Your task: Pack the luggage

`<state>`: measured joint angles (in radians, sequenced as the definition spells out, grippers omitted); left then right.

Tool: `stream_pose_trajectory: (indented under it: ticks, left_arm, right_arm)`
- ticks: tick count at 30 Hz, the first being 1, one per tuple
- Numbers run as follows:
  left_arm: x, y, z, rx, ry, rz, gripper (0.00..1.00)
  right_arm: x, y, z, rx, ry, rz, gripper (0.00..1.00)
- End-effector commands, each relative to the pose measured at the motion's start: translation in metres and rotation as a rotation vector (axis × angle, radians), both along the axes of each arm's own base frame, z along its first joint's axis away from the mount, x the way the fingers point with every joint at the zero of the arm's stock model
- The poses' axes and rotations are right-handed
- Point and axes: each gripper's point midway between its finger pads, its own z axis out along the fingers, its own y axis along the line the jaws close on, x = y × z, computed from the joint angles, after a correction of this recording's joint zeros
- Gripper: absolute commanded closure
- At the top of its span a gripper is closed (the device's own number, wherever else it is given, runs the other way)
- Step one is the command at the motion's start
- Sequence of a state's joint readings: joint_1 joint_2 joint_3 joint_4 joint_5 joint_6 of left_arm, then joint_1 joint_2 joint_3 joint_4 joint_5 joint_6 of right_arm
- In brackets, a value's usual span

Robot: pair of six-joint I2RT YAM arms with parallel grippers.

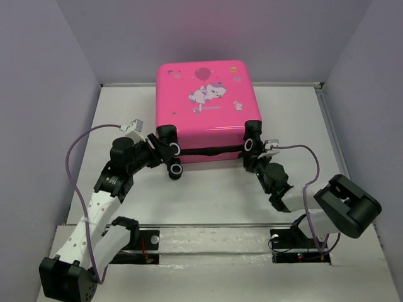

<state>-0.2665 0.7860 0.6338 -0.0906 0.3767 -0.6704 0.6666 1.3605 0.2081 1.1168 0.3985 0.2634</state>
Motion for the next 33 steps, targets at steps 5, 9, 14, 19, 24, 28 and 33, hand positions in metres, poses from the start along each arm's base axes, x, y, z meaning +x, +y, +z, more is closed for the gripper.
stream_pose_trajectory:
  ticks: [5,9,14,19,24,28,33]
  left_arm:
    - [-0.017,-0.023,0.084,-0.110,-0.326,-0.176,0.94]
    - [-0.015,-0.023,0.080,-0.113,-0.319,-0.169,0.94]
    - [-0.012,-0.027,0.078,-0.146,-0.317,-0.174,0.94]
    - [-0.011,-0.035,0.085,-0.203,-0.331,-0.183,0.94]
    - [-0.012,-0.054,0.101,-0.241,-0.347,-0.211,0.94]
    - [-0.012,-0.064,0.116,-0.271,-0.365,-0.217,0.94]
    - [-0.006,-0.052,0.126,-0.237,-0.391,-0.142,0.94]
  right_arm:
    - [0.031,-0.006,0.077,0.183,-0.281,-0.052,0.84]
    - [0.030,0.004,0.079,0.258,-0.274,-0.012,0.93]
    - [0.023,0.021,0.068,0.335,-0.234,0.086,0.93]
    - [-0.012,0.076,0.041,0.366,-0.141,0.222,0.93]
    - [-0.047,0.142,0.014,0.322,-0.068,0.328,0.93]
    - [-0.067,0.171,0.008,0.255,-0.058,0.352,0.93]
    - [-0.051,0.097,0.017,0.277,-0.067,0.168,0.93]
